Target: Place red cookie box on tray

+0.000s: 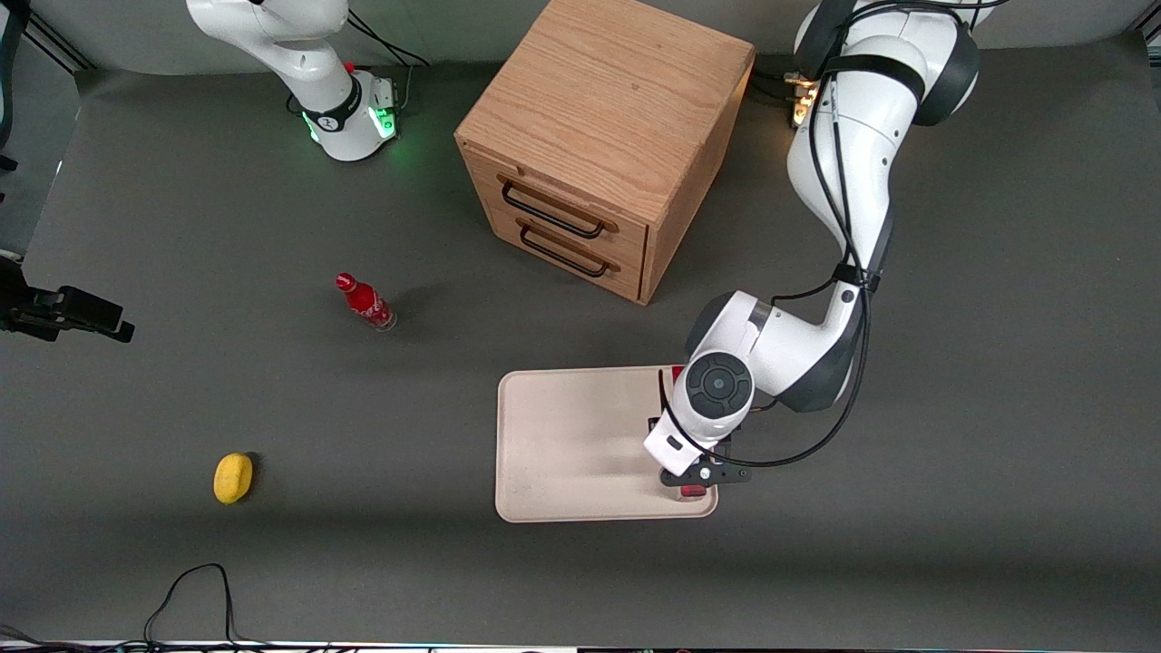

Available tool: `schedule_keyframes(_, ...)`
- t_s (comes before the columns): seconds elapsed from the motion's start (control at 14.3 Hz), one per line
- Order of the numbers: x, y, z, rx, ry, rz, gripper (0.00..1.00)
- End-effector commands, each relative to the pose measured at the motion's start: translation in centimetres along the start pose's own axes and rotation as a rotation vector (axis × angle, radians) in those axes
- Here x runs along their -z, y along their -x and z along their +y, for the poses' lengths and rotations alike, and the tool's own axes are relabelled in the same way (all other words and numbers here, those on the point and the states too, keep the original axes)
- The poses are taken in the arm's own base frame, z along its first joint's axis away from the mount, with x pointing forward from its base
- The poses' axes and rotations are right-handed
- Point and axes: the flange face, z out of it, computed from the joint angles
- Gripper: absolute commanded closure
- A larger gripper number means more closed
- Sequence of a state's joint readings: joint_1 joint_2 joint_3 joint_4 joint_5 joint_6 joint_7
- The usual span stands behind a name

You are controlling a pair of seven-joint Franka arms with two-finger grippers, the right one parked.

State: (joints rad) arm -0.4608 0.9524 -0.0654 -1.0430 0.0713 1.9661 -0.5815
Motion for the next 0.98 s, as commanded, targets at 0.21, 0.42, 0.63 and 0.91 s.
schedule_keyframes(0.21, 7.3, 1.2, -1.1, 0.018, -0.048, -0.04, 0.0)
schedule_keyframes(0.42, 17.5, 4.0, -2.6, 0.013, -0.063, -0.064, 0.0)
schedule_keyframes(0.63, 26.1, 7.4, -4.9, 0.011, -0.079, -0.075, 0.0)
schedule_keyframes(0.91, 32.7, 9.6, -11.0, -0.084, -0.097, -0.131, 0.0)
